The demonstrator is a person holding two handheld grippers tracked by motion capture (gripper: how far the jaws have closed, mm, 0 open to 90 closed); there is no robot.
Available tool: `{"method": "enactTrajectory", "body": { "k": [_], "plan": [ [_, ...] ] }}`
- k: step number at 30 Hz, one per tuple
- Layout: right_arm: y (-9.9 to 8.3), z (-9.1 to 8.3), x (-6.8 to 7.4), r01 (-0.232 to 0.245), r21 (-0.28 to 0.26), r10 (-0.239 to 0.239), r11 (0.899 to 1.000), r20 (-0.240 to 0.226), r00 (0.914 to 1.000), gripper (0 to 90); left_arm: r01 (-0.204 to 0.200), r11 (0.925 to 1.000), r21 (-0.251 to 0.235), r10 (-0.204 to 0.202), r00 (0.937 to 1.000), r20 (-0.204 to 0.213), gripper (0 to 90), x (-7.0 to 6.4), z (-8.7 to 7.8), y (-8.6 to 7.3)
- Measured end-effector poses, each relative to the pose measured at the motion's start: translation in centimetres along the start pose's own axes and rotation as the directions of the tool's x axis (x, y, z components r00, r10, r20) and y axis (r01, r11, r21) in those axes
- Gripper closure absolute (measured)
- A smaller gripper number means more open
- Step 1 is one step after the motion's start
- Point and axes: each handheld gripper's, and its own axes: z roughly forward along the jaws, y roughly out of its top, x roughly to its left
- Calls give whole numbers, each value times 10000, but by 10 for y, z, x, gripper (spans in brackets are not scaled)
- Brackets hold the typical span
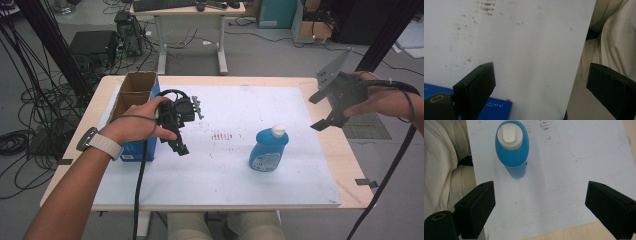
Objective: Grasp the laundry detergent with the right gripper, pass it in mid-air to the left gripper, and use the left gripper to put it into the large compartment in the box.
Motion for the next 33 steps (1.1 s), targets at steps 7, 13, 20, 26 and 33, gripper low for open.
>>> {"method": "enactTrajectory", "body": {
  "k": [7,13,20,26,33],
  "plan": [
    [1,-1,2,-10,-43,10,10000,115,9999,69,199,9996,-192,-200,9998,-46,72,-3,-2,-2],
    [2,-3,5,46,-52,-45,10000,160,9999,69,245,9993,-285,-250,9995,-181,70,-3,-4,-4],
    [4,-5,11,194,-136,-190,9997,241,9995,70,305,9991,-298,-312,9993,-221,72,-5,-6,-7],
    [3,-4,15,159,-176,-156,9997,171,9997,63,325,9990,-291,-332,9991,-247,74,-4,-6,-7],
    [-1,-2,19,62,-249,-58,9997,146,9999,58,344,9989,-324,-353,9990,-260,74,-3,-6,-7]
  ]
}}
